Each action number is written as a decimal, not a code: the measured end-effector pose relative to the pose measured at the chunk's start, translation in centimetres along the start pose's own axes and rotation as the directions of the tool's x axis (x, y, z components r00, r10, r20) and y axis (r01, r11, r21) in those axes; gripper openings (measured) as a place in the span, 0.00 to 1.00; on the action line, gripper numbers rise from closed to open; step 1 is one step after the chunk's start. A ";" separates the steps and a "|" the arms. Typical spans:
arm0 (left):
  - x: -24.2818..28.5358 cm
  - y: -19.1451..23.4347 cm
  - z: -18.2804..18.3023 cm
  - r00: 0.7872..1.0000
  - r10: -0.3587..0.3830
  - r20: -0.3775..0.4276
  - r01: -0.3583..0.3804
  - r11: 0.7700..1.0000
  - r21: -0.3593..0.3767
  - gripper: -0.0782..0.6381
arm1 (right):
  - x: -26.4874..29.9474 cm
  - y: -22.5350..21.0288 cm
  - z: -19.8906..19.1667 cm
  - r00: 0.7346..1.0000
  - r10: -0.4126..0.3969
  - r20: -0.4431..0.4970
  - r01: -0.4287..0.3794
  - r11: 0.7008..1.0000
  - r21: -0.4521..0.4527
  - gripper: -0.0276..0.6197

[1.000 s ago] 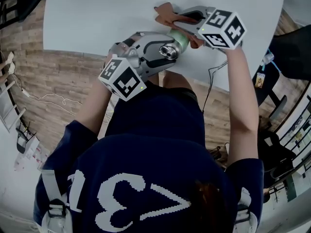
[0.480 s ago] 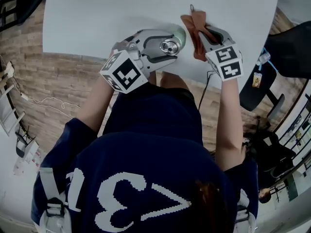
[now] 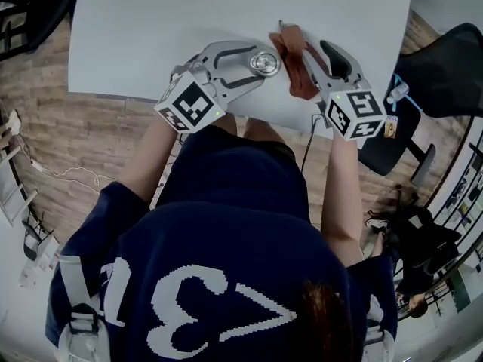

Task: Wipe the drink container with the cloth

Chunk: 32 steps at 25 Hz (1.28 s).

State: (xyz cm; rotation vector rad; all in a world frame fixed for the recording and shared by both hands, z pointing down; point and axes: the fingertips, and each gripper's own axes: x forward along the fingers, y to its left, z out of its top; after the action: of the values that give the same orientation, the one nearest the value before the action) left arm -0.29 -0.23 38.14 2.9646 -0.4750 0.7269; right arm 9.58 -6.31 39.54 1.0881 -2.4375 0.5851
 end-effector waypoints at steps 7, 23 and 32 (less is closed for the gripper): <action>-3.3 2.2 3.7 0.981 0.054 0.186 -0.032 0.992 -0.123 0.46 | -4.2 -0.6 8.2 0.943 -0.166 0.289 0.180 0.984 -0.021 0.14; -11.0 9.6 14.5 0.799 0.466 0.380 -0.428 0.885 -0.184 0.14 | -11.0 1.8 18.7 0.809 -0.208 0.549 0.270 0.962 -0.034 0.08; -11.6 9.7 15.2 0.781 0.488 0.391 -0.446 0.873 -0.198 0.14 | -12.1 2.6 20.4 0.791 -0.201 0.577 0.302 0.950 -0.082 0.08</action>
State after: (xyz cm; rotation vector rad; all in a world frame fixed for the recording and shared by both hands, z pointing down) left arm -6.32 -8.02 19.06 2.9202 -1.2725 0.0323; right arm 11.09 -8.26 15.79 1.6647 -2.6742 -0.0589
